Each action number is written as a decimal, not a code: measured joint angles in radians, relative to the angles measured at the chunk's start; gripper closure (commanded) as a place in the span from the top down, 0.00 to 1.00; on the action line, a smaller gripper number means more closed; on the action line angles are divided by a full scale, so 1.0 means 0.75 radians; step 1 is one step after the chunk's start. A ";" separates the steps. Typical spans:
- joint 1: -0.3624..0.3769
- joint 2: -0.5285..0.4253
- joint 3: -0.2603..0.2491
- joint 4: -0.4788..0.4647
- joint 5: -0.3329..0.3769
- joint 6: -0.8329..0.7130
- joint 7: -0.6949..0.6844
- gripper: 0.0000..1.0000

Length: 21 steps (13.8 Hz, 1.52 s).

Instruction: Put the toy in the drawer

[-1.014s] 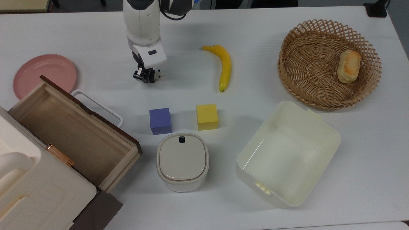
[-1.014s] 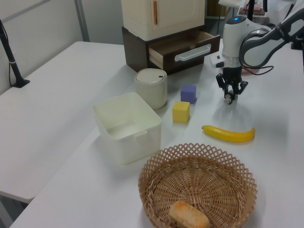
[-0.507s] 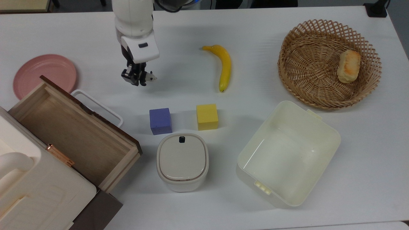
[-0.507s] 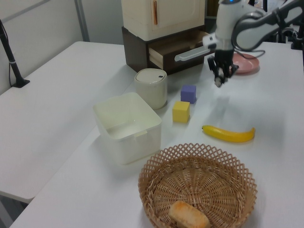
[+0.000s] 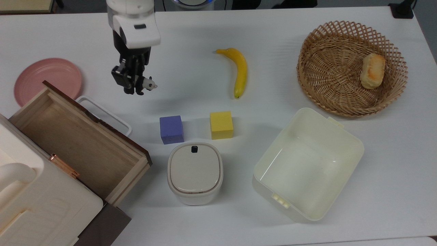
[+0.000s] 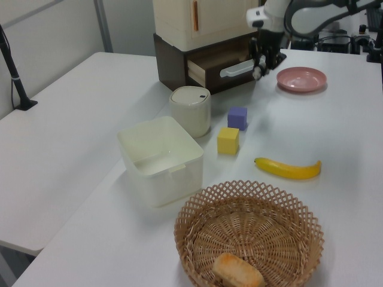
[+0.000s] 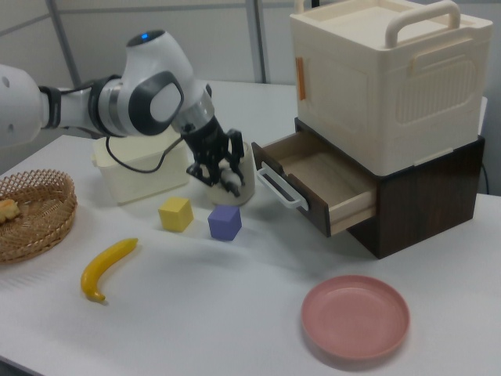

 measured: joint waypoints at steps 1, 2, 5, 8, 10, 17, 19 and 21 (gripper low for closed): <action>0.000 0.000 0.000 0.030 0.000 0.005 0.000 0.15; 0.000 0.001 -0.001 0.059 0.000 0.020 0.004 0.15; -0.004 0.037 -0.008 0.134 0.000 0.147 0.040 0.15; -0.038 0.147 -0.028 0.210 0.000 0.289 0.065 0.20; -0.049 0.216 -0.059 0.260 0.000 0.370 0.066 0.27; -0.061 0.341 -0.116 0.368 0.000 0.519 0.081 0.79; -0.062 0.341 -0.116 0.372 0.000 0.519 0.083 0.79; -0.062 0.340 -0.116 0.381 0.001 0.520 0.084 0.78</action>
